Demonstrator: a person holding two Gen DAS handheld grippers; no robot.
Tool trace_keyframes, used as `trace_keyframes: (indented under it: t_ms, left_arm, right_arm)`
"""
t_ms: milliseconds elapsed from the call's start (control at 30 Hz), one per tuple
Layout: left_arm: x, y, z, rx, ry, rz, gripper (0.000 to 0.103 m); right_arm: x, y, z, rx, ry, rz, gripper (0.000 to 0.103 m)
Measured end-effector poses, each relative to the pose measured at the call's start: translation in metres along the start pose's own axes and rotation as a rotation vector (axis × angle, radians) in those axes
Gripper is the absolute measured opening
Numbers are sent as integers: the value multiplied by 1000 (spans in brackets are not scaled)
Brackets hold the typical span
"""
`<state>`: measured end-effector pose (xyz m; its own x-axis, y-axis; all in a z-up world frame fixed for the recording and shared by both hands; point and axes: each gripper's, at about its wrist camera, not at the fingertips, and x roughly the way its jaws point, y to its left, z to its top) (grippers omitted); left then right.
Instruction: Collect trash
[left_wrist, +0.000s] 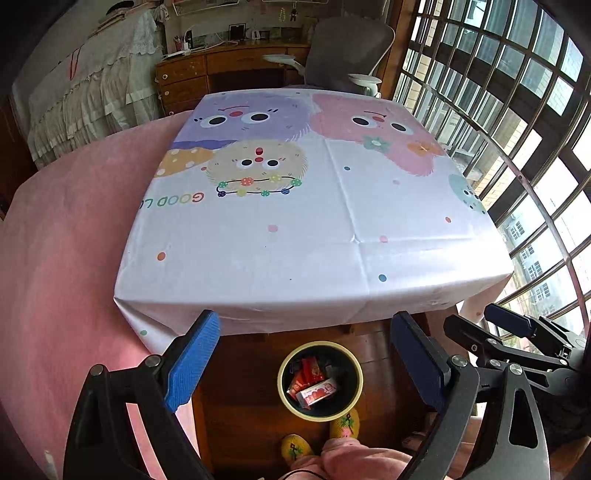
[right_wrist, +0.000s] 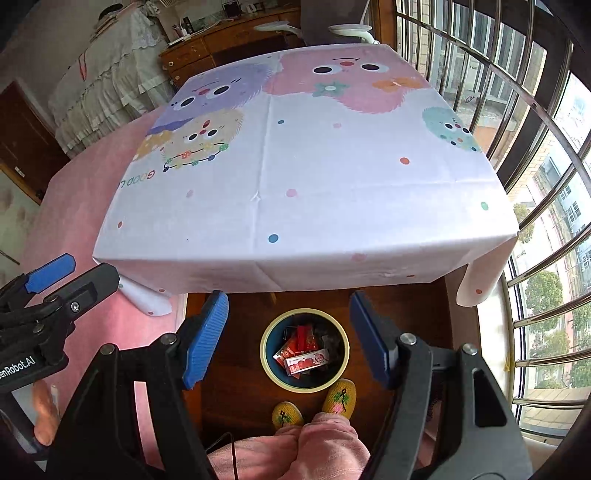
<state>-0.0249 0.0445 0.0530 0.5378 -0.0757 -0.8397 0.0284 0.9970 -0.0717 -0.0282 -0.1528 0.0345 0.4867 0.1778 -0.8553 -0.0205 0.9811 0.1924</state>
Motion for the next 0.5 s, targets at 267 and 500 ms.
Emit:
trace_keyframes:
  t_ms: [267, 500]
  left_arm:
    - [-41, -3, 33, -33, -80, 37, 95]
    - [-57, -6, 28, -55, -108, 77, 95]
  right_arm:
    - [-55, 12, 34, -19, -94, 0, 71]
    - [-78, 22, 34, -57, -156, -32, 73]
